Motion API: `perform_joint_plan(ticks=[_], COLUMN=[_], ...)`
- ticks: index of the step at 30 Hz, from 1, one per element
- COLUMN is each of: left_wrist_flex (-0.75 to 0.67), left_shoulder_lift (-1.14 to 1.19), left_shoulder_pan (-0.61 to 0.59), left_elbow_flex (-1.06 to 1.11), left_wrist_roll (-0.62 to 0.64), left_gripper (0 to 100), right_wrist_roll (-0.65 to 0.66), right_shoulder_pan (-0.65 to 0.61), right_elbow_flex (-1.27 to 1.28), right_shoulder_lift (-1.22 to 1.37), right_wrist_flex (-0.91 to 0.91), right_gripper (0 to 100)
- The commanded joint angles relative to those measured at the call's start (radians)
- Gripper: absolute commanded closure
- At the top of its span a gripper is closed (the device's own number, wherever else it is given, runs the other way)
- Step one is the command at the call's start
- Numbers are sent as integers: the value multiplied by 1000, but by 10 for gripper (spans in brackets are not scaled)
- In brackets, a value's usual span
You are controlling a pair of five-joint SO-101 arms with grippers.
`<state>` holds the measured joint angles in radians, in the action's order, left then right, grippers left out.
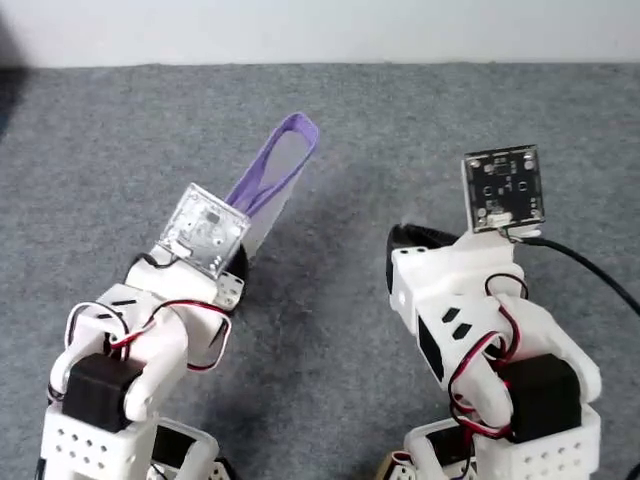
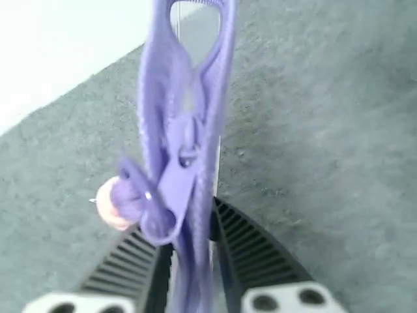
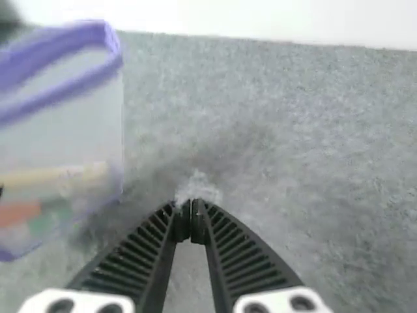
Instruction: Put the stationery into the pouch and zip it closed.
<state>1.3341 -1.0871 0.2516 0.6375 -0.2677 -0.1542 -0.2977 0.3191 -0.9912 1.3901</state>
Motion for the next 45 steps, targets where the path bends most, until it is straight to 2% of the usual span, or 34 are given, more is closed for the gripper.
perform_joint_plan(ticks=[1,5,11,15,18,22,29,33,39,45], left_wrist_flex=[-21,-21,-23,-23,-23,-43,-44,-43,-40,-61], left_shoulder_lift=[-15,-15,-15,-15,-17,-17,-17,-17,-17,-15], left_shoulder_pan=[-6,-5,-5,-3,-3,-3,-8,-11,-5,49], left_elbow_flex=[-24,51,214,285,285,283,266,262,231,217], left_wrist_roll=[-74,-144,-327,-350,-276,-84,117,175,322,328], left_gripper=[988,988,988,983,945,871,862,856,745,739], right_wrist_roll=[-32,-32,-32,-34,-57,-132,-252,-258,-255,-253], right_shoulder_pan=[7,8,10,10,12,12,12,12,10,10], right_elbow_flex=[-35,-34,-34,-34,-34,-34,-101,-126,-126,-126], right_shoulder_lift=[10,10,10,10,10,13,131,186,193,193], right_wrist_flex=[-54,-53,-53,-53,-54,-104,-130,-130,-130,-128], right_gripper=[991,991,991,991,991,991,990,991,991,991])
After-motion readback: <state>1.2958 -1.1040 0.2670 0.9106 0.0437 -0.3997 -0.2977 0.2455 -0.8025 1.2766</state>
